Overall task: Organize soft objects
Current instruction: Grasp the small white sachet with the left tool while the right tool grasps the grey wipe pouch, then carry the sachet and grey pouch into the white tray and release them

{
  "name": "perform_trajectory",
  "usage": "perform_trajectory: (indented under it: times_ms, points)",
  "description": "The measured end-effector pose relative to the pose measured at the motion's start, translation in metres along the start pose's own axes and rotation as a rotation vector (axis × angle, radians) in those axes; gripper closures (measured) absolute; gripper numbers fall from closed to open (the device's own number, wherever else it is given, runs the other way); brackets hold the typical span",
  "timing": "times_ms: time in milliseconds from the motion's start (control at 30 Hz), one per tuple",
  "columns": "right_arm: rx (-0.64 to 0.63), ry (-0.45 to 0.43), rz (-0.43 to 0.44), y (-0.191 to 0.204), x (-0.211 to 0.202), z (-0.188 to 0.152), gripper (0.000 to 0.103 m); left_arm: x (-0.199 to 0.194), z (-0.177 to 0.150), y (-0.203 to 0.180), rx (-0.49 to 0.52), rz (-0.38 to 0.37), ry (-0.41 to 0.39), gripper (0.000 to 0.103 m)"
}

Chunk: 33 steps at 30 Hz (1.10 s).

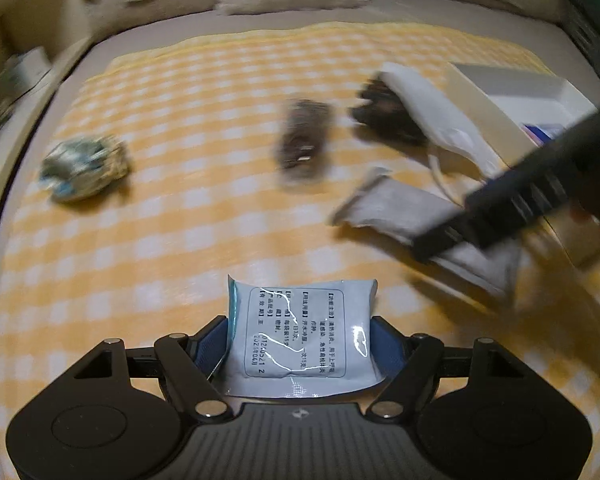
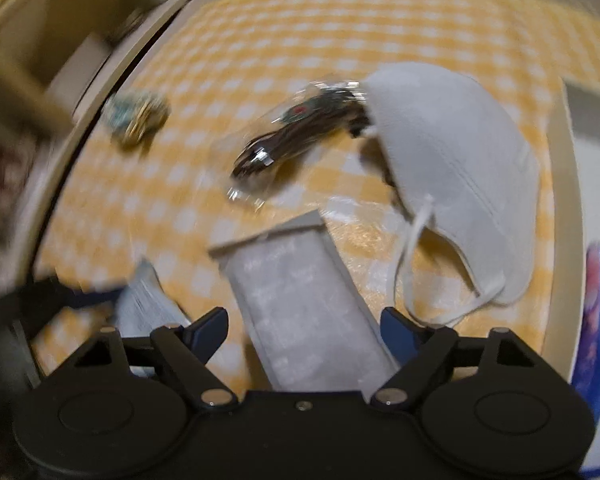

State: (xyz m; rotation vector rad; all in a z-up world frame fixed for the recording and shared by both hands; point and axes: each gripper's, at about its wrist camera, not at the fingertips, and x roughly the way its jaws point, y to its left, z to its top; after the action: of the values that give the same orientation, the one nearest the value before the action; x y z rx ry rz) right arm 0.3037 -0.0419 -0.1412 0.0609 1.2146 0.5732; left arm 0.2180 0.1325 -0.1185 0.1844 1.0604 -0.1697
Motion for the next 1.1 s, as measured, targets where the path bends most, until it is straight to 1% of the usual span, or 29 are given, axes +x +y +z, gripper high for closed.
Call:
perform_trajectory:
  times_ms: [100,133,200,233,300,367,500,667,800,900,1100]
  points:
    - [-0.134,0.021,-0.039,0.008,0.003,-0.006,0.029,-0.006,-0.003,0.014,-0.068,0.010,-0.006,0.028]
    - [-0.167,0.031,-0.051,0.009,0.005,-0.009,0.031,-0.008,-0.003,0.019,-0.088,0.012,-0.009,0.028]
    - [-0.220,0.047,-0.074,0.011,0.008,-0.013,0.039,-0.015,-0.004,0.021,-0.114,0.013,-0.022,0.028]
    - [-0.244,0.049,-0.084,0.013,0.009,-0.014,0.041,-0.017,-0.003,0.022,-0.122,0.013,-0.028,0.028]
    - [-0.263,0.050,-0.088,0.016,0.007,-0.014,0.048,-0.020,-0.001,0.025,-0.134,0.016,-0.042,0.029]
    - [-0.260,0.039,-0.067,0.017,0.002,-0.014,0.050,-0.024,0.002,0.026,-0.150,0.019,-0.060,0.029]
    - [-0.271,-0.049,-0.061,0.026,-0.017,-0.014,0.052,-0.038,0.006,0.026,-0.190,0.038,-0.115,0.030]
    - [-0.259,-0.197,-0.059,0.029,-0.052,-0.012,0.052,-0.063,0.014,0.026,-0.252,0.057,-0.212,0.031]
    - [-0.245,-0.293,-0.068,0.028,-0.078,-0.011,0.052,-0.082,0.021,0.022,-0.289,0.068,-0.277,0.031]
    - [-0.218,-0.351,-0.065,0.023,-0.096,-0.012,0.052,-0.092,0.026,0.016,-0.295,0.080,-0.316,0.032]
    - [-0.192,-0.445,-0.089,0.015,-0.127,-0.016,0.052,-0.107,0.037,-0.003,-0.282,0.078,-0.370,0.034]
